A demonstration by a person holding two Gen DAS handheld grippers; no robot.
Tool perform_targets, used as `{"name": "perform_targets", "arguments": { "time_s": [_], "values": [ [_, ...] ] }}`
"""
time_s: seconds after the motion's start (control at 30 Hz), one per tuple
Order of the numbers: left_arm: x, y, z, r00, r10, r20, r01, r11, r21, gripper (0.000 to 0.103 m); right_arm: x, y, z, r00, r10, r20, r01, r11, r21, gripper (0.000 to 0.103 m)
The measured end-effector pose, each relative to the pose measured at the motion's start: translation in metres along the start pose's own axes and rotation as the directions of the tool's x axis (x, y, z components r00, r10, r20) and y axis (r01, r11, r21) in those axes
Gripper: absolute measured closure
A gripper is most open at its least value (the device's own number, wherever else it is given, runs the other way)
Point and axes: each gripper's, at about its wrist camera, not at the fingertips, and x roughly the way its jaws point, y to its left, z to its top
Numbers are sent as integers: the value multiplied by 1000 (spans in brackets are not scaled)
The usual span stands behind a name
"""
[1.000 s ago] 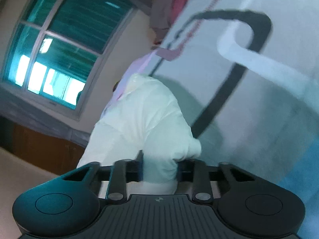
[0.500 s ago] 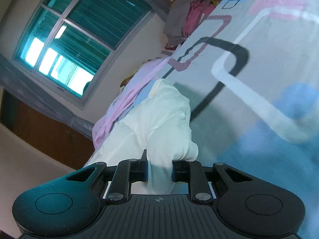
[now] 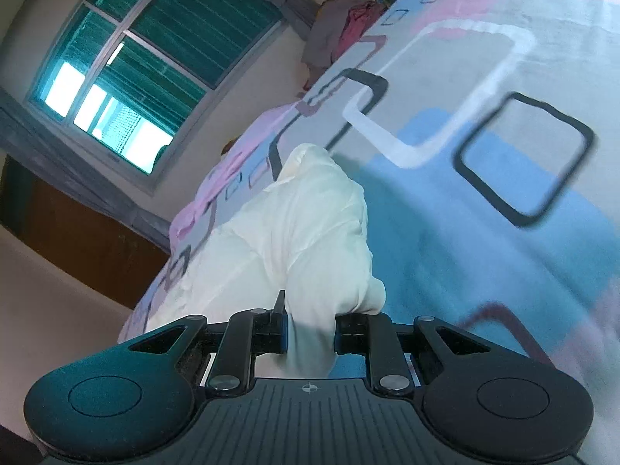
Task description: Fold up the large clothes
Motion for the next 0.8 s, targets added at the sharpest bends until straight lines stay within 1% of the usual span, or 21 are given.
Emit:
{"name": "perform_targets", "arguments": {
  "time_s": [0.13,0.23,0.3,0.33,0.4,0.43,0.47,0.5,0.53,0.6,0.67,0.7,0.73,0.77,0.8],
  "values": [
    [-13,5,-10,1000,5,5,-5,1000,-12,84,-17,-9,-12,1000,0,1,0,1000,13,84],
    [-18,7,-15,1000,10,4,-10,1000,-16,84,-23,-14,-15,1000,-2,-5,2,1000,17,84],
    [-18,9,-17,1000,19,0,-19,1000,-6,84,-25,-21,-18,1000,-6,-13,7,1000,16,84],
    [-17,8,-18,999,34,-3,-34,999,10,82,-24,-24,-19,1000,-10,-17,11,1000,17,84],
    [-12,3,-20,995,105,-1,-104,992,74,69,-18,-29,-19,999,-27,-26,28,999,17,83],
    [-9,3,-22,990,142,2,-142,987,78,53,-15,-32,-19,999,-39,-35,40,999,19,75],
    [-8,5,-23,986,165,8,-165,984,65,37,-12,-36,-19,997,-57,-45,59,998,28,69],
    [-7,8,-24,984,177,14,-177,983,52,33,-11,-38,-18,996,-80,-50,82,996,32,56],
    [-7,12,-24,984,178,18,-179,983,39,31,-13,-39,-17,994,-97,-40,98,995,26,49],
    [-14,16,-26,986,168,21,-168,986,9,30,-24,-41,-16,994,-111,-7,111,994,14,48],
    [-25,16,-29,983,180,33,-180,984,-14,24,-39,-41,-14,991,-125,43,125,992,6,48],
    [-31,16,-31,983,177,41,-177,984,-22,23,-48,-41,-15,989,-127,75,128,992,-7,49],
    [-38,16,-33,984,173,49,-172,985,-25,23,-55,-40,-15,987,-123,107,126,992,-17,60],
    [-43,16,-36,984,172,53,-171,985,-27,24,-60,-37,-15,987,-107,122,112,993,-38,75],
    [-47,16,-39,985,166,53,-164,986,-33,24,-64,-31,-15,984,-119,135,128,990,-63,90]
  ]
}}
